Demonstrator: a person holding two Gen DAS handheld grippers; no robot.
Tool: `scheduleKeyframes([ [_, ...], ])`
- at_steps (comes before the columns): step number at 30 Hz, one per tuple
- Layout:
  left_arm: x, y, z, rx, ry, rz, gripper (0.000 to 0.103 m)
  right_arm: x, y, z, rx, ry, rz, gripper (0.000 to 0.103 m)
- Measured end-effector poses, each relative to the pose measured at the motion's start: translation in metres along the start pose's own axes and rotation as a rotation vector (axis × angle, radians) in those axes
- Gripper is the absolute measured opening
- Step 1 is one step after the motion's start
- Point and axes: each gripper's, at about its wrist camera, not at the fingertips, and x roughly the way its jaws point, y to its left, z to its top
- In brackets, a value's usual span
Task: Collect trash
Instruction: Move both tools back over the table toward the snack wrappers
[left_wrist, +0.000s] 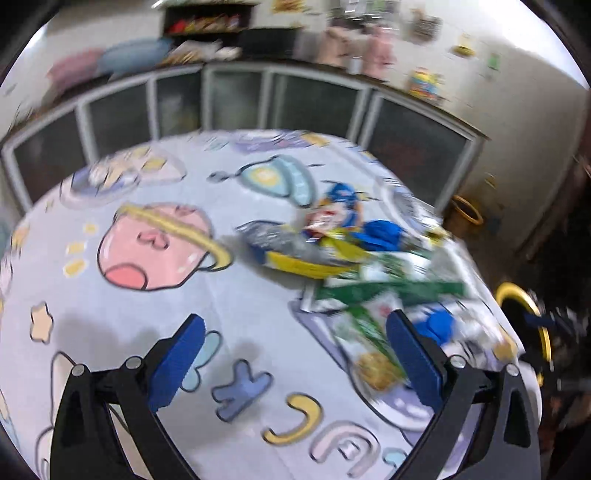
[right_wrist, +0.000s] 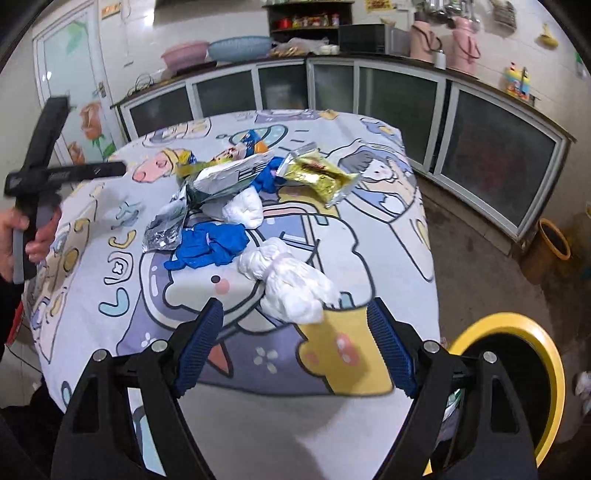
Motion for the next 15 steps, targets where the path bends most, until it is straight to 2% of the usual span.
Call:
scheduleKeyframes([
  [4,0.029,0.017,0.007,-0.091,0.044,0.005,0.095,0.013,0.009,0.005,-0.046,0.022,-0.006,0.077],
  [9,0.064,0.025,0.02,-0.216,0.109,-0.061,0.095,0.026,0.013,0.01,-0.079,0.04,-0.007,0.077],
  [15,0.096,0.039,0.039,-0.335,0.149,-0.077,0.095,0.039,0.017,0.017,-0.113,0.058,-0.001,0.077],
])
